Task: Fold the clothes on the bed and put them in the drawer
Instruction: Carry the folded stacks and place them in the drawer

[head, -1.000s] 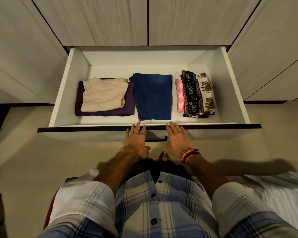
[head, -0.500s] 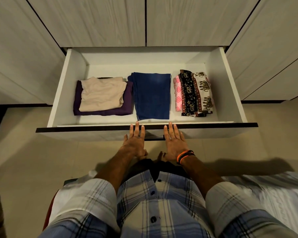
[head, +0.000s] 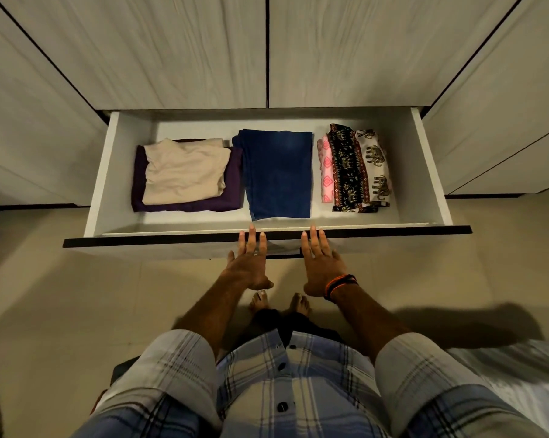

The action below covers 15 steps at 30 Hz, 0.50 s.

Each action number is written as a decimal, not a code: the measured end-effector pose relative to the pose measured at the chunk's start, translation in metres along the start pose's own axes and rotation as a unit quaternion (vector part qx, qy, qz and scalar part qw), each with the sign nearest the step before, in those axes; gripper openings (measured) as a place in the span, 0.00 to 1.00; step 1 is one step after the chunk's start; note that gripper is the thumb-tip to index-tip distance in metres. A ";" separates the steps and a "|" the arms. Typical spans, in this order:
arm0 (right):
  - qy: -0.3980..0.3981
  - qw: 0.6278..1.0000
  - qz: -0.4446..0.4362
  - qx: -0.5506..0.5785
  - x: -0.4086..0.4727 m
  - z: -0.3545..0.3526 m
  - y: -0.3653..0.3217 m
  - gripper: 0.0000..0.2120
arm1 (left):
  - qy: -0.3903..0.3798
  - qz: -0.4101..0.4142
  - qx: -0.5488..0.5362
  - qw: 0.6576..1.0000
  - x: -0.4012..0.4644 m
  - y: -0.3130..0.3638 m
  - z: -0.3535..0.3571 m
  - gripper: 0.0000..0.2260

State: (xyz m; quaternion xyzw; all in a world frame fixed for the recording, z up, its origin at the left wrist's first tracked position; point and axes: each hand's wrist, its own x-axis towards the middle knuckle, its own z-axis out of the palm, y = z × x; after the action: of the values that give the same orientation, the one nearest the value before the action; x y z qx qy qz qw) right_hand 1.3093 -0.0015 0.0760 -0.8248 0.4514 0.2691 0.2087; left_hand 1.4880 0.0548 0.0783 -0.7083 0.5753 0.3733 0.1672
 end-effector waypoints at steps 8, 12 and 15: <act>-0.016 1.000 0.017 -0.015 0.050 -0.045 0.005 0.53 | 0.012 0.001 0.004 1.000 0.048 -0.009 -0.041 0.57; -0.017 1.000 0.013 -0.016 0.076 -0.069 0.011 0.53 | 0.004 0.001 0.007 1.000 0.070 -0.014 -0.068 0.56; -0.017 1.000 0.007 -0.011 0.099 -0.087 0.017 0.54 | -0.005 -0.001 0.006 1.000 0.088 -0.015 -0.091 0.57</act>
State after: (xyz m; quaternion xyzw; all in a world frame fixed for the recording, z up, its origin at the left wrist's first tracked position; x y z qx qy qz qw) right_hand 1.3610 -0.1236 0.0788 -0.8189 0.4508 0.2898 0.2054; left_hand 1.5382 -0.0622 0.0723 -0.7058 0.5764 0.3730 0.1746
